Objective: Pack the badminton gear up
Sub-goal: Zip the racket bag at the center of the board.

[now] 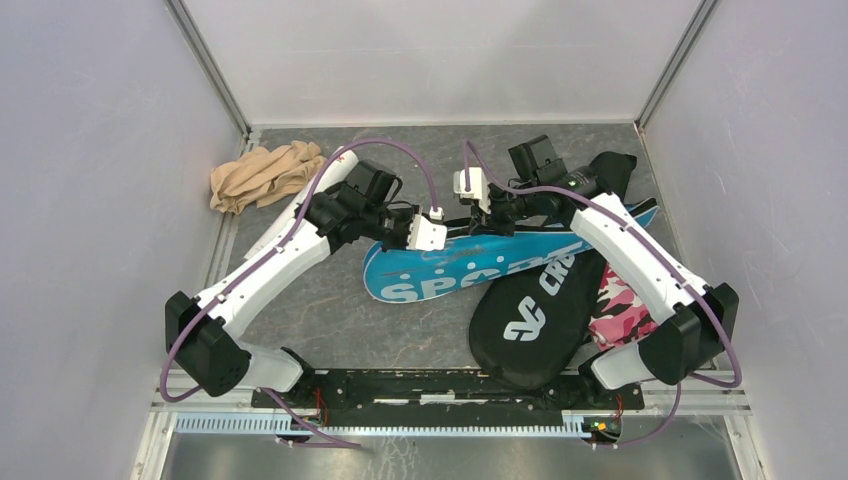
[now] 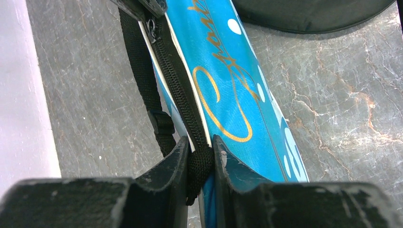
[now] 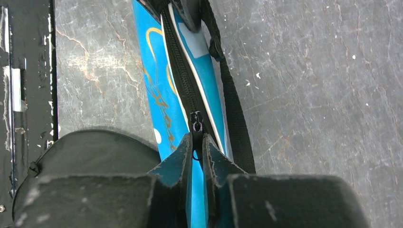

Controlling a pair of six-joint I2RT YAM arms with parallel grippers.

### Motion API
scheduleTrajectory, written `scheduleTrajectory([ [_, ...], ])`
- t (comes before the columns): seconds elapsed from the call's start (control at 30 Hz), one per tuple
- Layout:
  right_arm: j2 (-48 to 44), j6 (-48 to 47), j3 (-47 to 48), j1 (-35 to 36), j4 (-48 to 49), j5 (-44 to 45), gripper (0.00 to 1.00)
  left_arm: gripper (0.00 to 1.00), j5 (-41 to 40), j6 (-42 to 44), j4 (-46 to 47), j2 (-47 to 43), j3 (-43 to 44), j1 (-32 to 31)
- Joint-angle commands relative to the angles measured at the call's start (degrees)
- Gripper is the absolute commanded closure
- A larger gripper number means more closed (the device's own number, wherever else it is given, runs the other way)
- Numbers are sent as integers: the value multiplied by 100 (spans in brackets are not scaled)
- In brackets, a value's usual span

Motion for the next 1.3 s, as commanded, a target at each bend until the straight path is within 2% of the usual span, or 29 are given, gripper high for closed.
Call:
scheduleTrajectory([
  [0.0,-317,-225,58,-159,-197,236,100,98,-343,369,-876,30,-250,38],
  [0.3,-444,-642,-59,-507,-460,393,100,98,-461,499,-997,27,-261,123],
  [0.6,-605,-1106,-313,-1097,-743,406,100,98,-496,713,-1544,130,11,344],
  [1.27,-652,-1814,-210,-1953,-1246,881,100,98,-1113,1327,-1905,-124,233,1280],
])
